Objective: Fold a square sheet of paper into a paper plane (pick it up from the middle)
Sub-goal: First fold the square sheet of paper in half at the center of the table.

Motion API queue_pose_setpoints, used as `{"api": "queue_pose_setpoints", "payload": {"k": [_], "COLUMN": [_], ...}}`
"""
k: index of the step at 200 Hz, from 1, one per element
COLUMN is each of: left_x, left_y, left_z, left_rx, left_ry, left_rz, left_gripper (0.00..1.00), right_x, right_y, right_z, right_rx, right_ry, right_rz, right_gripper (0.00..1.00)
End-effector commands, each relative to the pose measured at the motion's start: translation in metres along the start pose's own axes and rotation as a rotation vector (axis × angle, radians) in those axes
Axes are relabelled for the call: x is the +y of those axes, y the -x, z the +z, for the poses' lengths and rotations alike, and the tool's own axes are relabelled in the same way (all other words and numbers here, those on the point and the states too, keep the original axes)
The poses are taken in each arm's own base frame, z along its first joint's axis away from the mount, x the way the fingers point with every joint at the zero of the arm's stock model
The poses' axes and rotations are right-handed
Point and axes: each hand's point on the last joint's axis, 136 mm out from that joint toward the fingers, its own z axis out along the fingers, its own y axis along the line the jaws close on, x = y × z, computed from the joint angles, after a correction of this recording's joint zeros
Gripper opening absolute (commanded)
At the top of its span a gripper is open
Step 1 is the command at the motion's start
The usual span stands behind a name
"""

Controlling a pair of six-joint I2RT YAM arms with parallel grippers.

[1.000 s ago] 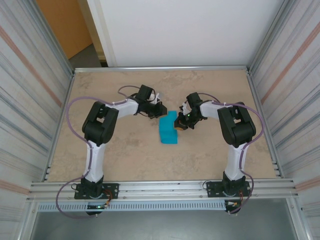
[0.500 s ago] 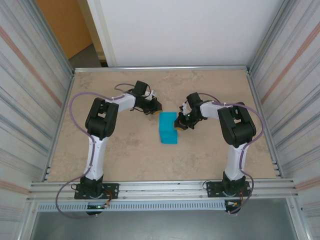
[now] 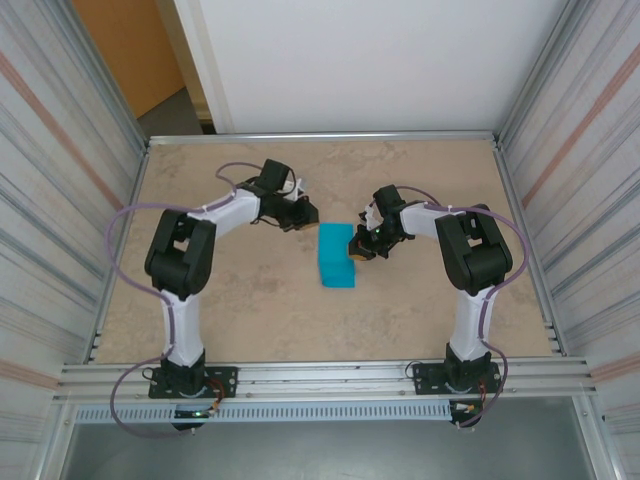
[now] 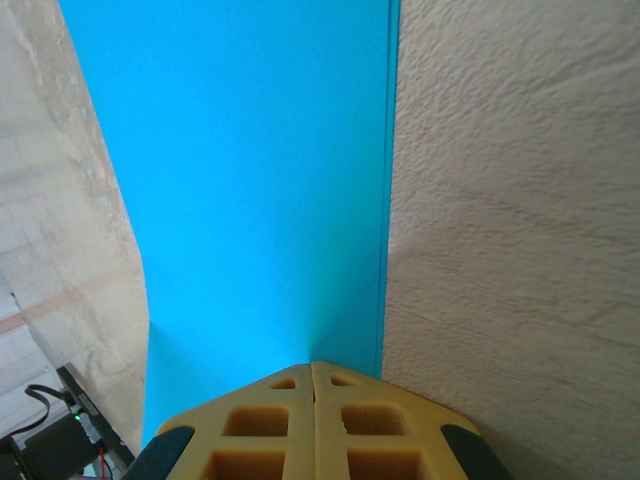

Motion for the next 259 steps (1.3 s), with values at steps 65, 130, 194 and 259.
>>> {"api": "queue_pose_setpoints", "payload": {"k": [65, 130, 194, 259], "left_x": [0.007, 0.059, 0.046, -0.002], "left_y": [-0.09, -0.111, -0.087, -0.104], "left_z": [0.048, 0.044, -0.009, 0.034], "left_rx": [0.21, 0.267, 0.157, 0.219], "left_ry": [0.03, 0.103, 0.106, -0.017], "left_rz": [-0.079, -0.17, -0.162, -0.137], "left_gripper": [0.1, 0.11, 0.12, 0.11], "right_x": [-0.125, -0.128, -0.129, -0.13], "right_y": [-0.069, -0.069, -0.07, -0.071], "right_z": [0.023, 0.023, 0.021, 0.024], "right_rx": [0.166, 0.165, 0.164, 0.172], "right_ry": [-0.462, -0.476, -0.485, -0.482], "right_rz": [0.186, 0.185, 0.186, 0.192], "right_gripper": [0.05, 0.05, 0.05, 0.05]}}
